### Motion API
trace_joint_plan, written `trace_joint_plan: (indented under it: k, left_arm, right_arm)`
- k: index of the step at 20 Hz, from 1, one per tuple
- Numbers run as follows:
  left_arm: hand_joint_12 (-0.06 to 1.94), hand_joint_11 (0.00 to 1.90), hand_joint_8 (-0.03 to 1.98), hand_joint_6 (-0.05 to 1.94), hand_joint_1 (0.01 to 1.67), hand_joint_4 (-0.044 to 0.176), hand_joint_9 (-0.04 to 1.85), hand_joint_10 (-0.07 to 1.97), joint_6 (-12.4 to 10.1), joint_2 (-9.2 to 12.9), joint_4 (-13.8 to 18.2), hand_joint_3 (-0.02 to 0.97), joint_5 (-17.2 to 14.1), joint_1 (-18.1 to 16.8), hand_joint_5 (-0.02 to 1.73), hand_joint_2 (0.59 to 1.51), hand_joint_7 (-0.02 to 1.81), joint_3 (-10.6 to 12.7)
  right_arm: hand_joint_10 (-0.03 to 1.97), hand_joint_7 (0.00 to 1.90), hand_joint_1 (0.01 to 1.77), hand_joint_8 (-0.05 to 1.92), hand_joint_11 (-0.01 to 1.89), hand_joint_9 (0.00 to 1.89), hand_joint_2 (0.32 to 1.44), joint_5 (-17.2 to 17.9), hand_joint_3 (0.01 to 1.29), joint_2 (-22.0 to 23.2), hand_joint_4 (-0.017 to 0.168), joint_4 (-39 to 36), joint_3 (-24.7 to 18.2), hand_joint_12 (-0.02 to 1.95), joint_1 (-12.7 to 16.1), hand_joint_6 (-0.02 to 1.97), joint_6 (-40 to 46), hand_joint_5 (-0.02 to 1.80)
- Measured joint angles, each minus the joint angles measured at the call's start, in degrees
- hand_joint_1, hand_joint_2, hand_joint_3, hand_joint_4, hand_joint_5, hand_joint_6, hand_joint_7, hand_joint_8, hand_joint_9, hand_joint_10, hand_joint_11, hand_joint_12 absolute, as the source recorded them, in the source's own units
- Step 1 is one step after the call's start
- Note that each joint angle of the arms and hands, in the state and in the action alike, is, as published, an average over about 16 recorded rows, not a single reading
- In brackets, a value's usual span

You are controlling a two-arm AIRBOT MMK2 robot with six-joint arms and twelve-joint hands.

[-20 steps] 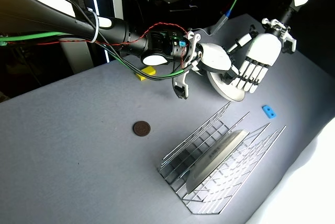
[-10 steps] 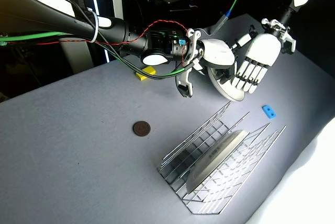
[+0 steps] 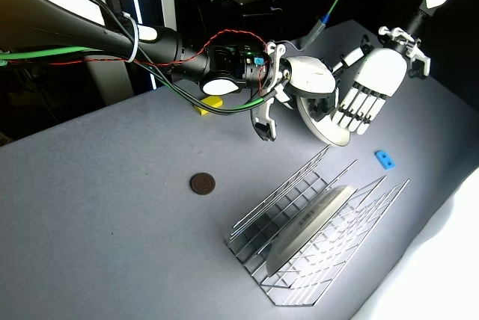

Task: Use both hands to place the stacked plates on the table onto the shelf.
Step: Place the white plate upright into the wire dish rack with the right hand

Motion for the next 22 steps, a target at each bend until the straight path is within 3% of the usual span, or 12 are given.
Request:
trace_joint_plan:
  k: [11, 22]
  left_arm:
    - [0.01, 0.03, 0.0, 0.02, 0.02, 0.001, 0.07, 0.02, -2.92, 0.57, 0.75, 0.015, -0.68, -6.75, 0.1, 1.145, 0.11, 1.94]
    - [0.01, 0.02, 0.0, 0.02, 0.02, 0.001, 0.07, 0.02, -3.82, 0.77, 0.98, 0.016, -1.29, -7.37, 0.1, 1.143, 0.1, 2.86]
  right_arm:
    - [0.08, 1.06, 1.19, 0.7, 0.91, 1.29, 0.97, -0.46, 0.01, 4.32, -0.003, 0.17, -5.13, 1.06, 0.31, 0.72, -0.05, 0.92]
    - [0.08, 1.14, 1.21, 0.78, 0.9, 1.34, 0.99, -2.07, 0.01, 12.76, -0.003, 0.56, -16.34, 1.06, 3.09, 0.85, -0.45, 0.96]
